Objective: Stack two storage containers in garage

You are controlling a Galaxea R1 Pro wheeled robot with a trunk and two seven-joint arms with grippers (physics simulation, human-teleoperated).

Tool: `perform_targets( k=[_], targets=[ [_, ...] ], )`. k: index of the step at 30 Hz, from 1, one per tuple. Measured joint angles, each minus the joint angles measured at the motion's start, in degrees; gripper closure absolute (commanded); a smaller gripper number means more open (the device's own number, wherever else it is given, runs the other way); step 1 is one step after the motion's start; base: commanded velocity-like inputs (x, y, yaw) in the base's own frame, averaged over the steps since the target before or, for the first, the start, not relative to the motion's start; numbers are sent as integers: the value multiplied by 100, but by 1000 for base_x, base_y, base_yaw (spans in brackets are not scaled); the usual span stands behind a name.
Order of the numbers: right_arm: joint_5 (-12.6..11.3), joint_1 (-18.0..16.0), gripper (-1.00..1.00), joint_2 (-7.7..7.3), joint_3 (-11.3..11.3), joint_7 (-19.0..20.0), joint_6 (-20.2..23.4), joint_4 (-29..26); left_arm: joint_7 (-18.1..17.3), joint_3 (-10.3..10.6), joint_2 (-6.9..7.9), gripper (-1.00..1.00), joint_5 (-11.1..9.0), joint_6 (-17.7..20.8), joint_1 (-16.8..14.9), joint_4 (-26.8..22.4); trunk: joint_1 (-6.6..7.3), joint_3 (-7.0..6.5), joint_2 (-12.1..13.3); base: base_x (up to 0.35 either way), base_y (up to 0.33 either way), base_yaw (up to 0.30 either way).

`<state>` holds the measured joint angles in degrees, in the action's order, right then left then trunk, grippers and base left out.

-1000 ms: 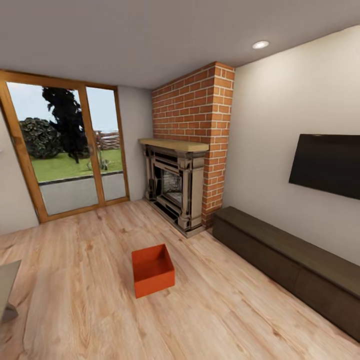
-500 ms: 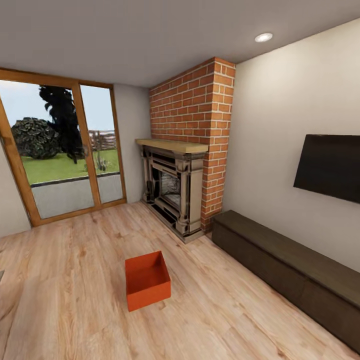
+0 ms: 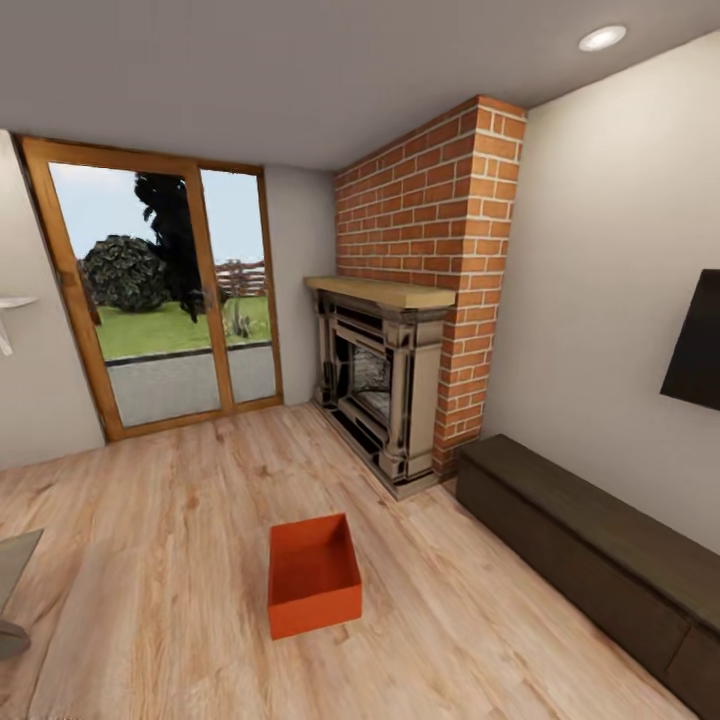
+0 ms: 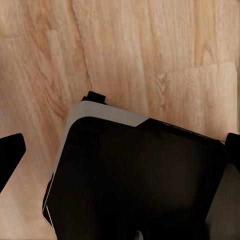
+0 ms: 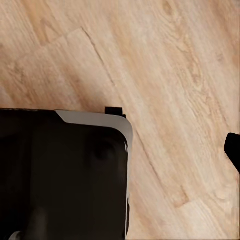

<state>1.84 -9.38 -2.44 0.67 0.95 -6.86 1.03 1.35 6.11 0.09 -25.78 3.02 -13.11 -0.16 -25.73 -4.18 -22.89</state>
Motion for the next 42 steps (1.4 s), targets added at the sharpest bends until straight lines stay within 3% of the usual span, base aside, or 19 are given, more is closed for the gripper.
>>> perform_targets(
  k=[26, 42],
  targets=[
    [0, 0, -100, 0, 0, 0, 0, 0, 0, 0, 9, -100, 0, -9, 0, 0, 0, 58, 0, 324, -106, 255],
    [-6, 1, -100, -9, 0, 0, -9, 0, -2, 0, 8, -100, 0, -12, -2, 0, 0, 60, 0, 324, -26, 9]
  ],
)
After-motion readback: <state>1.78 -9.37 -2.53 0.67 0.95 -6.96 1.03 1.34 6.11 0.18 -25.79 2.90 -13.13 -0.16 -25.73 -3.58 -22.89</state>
